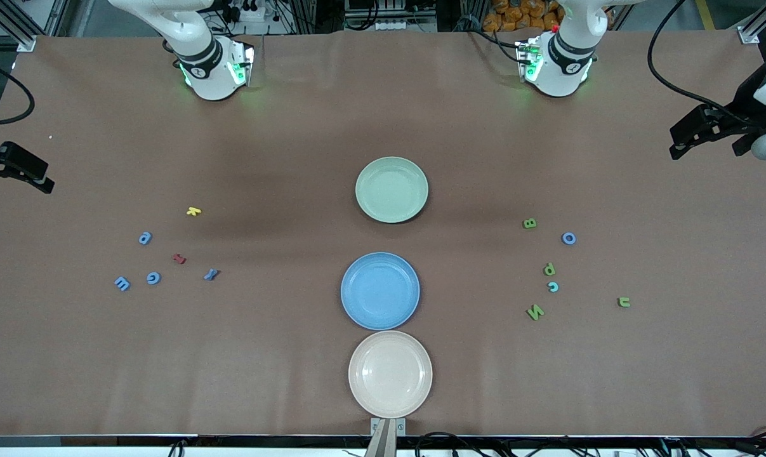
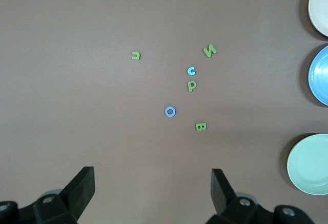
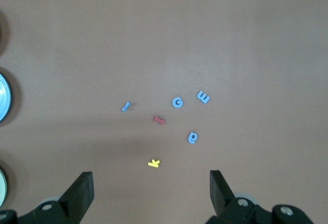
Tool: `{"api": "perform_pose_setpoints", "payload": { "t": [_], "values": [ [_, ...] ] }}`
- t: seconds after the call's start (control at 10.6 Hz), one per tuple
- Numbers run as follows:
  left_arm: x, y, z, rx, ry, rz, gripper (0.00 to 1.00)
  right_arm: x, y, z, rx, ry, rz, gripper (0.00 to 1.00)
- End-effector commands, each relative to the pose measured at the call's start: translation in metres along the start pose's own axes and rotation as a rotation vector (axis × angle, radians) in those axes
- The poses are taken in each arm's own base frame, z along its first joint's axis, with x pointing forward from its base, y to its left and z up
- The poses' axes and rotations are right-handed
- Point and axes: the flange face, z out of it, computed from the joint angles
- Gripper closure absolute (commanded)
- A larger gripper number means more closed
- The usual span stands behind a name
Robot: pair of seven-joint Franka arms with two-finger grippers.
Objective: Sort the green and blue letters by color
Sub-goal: 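Move both grippers from rest toward the scattered foam letters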
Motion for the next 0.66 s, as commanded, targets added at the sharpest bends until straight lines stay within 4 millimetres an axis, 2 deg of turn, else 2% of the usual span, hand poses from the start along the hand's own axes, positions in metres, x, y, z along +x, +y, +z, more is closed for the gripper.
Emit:
{"api": "perform_pose_setpoints", "payload": {
  "t": [0.0, 0.38, 0.47, 0.57],
  "values": [
    [-0.003, 0.002, -0.002, -0.046, -0.005, 0.025, 0.0, 0.003, -0.002, -0.004, -0.014, -0.002, 0.009, 0.0],
    [0.001, 0.004, 0.008, -0.055, -0.026, 0.025, 0.0, 0.004, -0.003, -0.002, -0.014, 0.001, 0.009, 0.0],
    [0.006, 0.002, 0.018, -0.064, -0.042, 0.022, 0.0, 0.005, -0.007, 0.0, -0.014, 0.003, 0.003, 0.0],
    [0.019, -0.006, 0.036, -0.074, -0.053, 0.017, 0.0, 0.006, -0.007, 0.003, -0.014, -0.002, 0.004, 0.0]
  ]
}}
